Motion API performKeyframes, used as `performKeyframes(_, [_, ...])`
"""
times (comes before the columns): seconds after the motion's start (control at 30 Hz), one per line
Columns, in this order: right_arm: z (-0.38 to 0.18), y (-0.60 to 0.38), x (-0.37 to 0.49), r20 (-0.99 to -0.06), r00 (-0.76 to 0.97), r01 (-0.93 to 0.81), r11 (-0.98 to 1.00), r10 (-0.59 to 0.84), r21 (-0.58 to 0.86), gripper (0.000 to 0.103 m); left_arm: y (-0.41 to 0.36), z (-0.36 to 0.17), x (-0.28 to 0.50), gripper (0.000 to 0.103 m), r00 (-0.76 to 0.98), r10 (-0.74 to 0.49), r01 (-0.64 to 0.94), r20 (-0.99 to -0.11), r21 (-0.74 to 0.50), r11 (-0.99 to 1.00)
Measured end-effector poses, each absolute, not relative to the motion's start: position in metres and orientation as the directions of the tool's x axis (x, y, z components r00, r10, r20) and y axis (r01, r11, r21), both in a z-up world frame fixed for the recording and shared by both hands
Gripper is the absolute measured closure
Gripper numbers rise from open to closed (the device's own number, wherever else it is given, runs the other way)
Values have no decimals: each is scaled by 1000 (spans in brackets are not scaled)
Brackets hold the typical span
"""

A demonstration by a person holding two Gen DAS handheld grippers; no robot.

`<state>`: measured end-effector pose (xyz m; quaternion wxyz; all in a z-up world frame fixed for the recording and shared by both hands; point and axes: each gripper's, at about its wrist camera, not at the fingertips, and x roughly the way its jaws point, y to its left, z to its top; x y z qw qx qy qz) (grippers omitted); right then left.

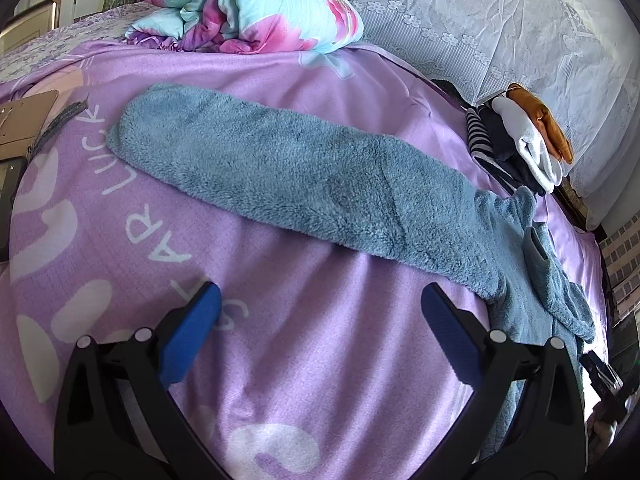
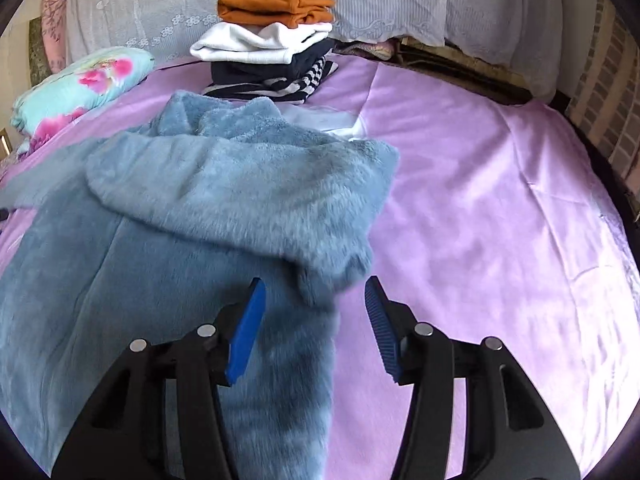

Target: Fold small clothes

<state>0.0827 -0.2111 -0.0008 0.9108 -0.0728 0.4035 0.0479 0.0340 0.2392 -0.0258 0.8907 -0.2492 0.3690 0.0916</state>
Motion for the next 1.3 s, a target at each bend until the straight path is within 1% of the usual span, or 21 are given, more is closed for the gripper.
performKeyframes(0.07, [-2,-218,90,-736,677,-93,991,-6,-93,51,239,-26,34,2,711,-20,-347,-703,-376,859])
performKeyframes(0.13, [-4,-237,89,-759,647,-84,996,76,28,51,239,-26,34,2,713,-23,-346,-701,-380,858])
performKeyframes(0.2, [-6,-246,89,-761,637,-78,992,123,94,51,239,-21,29,2,730,-34,-338,-682,-404,850])
performKeyframes(0.3, [-3,-249,86,-740,657,-82,990,142,117,51,220,4,26,2,784,-174,-216,-595,-525,823])
performKeyframes(0.33, [-2,-247,85,-732,665,-86,989,146,120,51,204,15,32,2,785,-201,-173,-586,-519,837])
performKeyframes(0.4, [-1,-247,84,-719,677,-99,987,157,123,51,136,49,58,2,762,-226,-47,-606,-401,915])
performKeyframes(0.47, [-1,-248,84,-714,679,-99,986,168,137,51,75,67,83,2,721,-277,79,-635,-321,944])
performKeyframes(0.57, [-1,-249,83,-714,679,-102,985,171,138,51,-51,79,130,2,610,-413,349,-676,-238,906])
performKeyframes(0.6, [-1,-249,83,-716,678,-107,986,164,124,52,-77,76,141,2,595,-400,375,-697,-200,905])
performKeyframes(0.67, [-5,-249,88,-731,665,-121,988,153,96,62,-115,63,162,2,590,-337,367,-734,-128,921])
performKeyframes(0.7, [-8,-251,90,-742,649,-135,985,167,104,77,-126,51,176,2,576,-322,344,-751,-135,929])
performKeyframes(0.73, [-10,-254,92,-749,635,-145,981,192,128,83,-132,41,187,2,553,-326,329,-766,-158,931])
performKeyframes(0.77, [-11,-260,92,-750,628,-145,978,208,150,83,-137,31,195,2,528,-324,322,-785,-169,932])
performKeyframes(0.8, [-11,-266,91,-749,625,-146,975,220,165,84,-144,19,203,2,518,-289,313,-805,-137,940])
performKeyframes(0.9, [-16,-287,87,-741,607,-140,957,287,255,85,-143,-4,212,2,553,-132,276,-823,31,961])
performKeyframes(0.93, [-18,-293,86,-738,600,-138,948,310,286,85,-135,-10,214,2,546,-142,284,-826,23,959])
performKeyframes(1.0, [-16,-299,83,-731,601,-133,942,325,309,85,-115,-9,213,2,532,-204,286,-822,-53,957])
performKeyframes(1.07, [-10,-302,75,-723,632,-111,955,281,275,85,-106,0,210,2,533,-235,267,-813,-102,958])
performKeyframes(1.17, [8,-305,64,-633,699,-153,934,334,324,83,-110,28,207,2,541,-315,296,-780,-174,939])
performKeyframes(1.23, [19,-293,65,-600,705,-216,921,378,325,83,-135,47,210,2,560,-328,361,-761,-132,923])
performKeyframes(1.3, [21,-278,70,-611,683,-268,915,400,301,83,-165,54,221,2,583,-282,398,-762,-35,917])
